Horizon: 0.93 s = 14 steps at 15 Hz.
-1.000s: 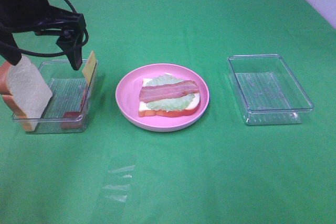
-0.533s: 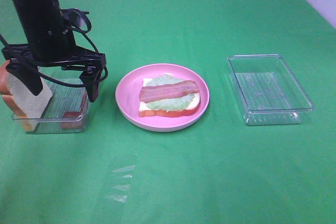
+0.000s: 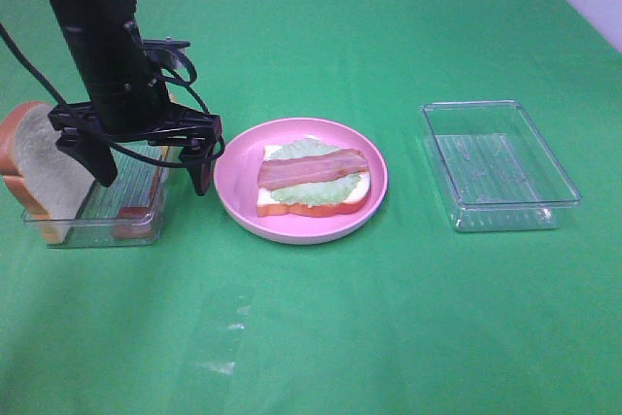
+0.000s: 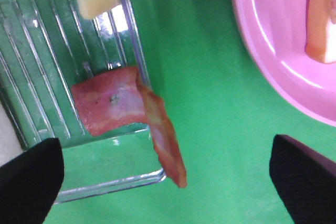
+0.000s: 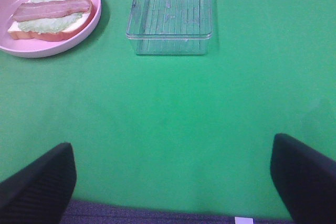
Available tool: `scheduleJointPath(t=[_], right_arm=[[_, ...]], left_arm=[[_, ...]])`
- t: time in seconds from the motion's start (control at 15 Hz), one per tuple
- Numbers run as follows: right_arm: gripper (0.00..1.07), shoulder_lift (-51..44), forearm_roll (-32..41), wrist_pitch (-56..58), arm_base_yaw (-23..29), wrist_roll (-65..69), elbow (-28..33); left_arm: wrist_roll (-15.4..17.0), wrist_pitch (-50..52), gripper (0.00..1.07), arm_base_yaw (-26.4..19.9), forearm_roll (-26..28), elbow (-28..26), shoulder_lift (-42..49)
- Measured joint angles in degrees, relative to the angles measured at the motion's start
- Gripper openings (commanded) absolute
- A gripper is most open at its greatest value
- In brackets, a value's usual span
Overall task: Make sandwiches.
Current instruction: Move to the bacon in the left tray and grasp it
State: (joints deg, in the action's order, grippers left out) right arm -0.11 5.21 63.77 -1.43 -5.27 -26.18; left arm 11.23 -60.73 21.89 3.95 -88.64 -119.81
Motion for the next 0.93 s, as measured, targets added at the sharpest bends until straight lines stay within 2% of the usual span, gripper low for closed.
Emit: scheduleJointPath(t=[0.13, 0.27, 0.4, 0.47, 0.93], right_arm=[[0.97, 0.0, 0.0, -0.1, 0.0, 0.0, 0.0], [0.97, 0.0, 0.0, -0.1, 0.0, 0.0, 0.0], [0.97, 0.0, 0.0, -0.1, 0.0, 0.0, 0.0], [0.97, 0.0, 0.0, -0.1, 0.0, 0.0, 0.0], [0.97, 0.0, 0.0, -0.1, 0.0, 0.0, 0.0]], left_arm=[[0.0, 1.0, 1.0, 0.0, 0.0, -0.1, -0.8], [0.0, 1.0, 0.9, 0.0, 0.0, -0.1, -0.9], [-0.1, 1.1, 0.66, 0.0, 0.0, -0.1, -0.9], [-0.1, 1.1, 0.44, 0.0, 0.0, -0.1, -0.9], [-0.1, 1.1, 0.42, 0.0, -0.1, -0.1, -0.9]])
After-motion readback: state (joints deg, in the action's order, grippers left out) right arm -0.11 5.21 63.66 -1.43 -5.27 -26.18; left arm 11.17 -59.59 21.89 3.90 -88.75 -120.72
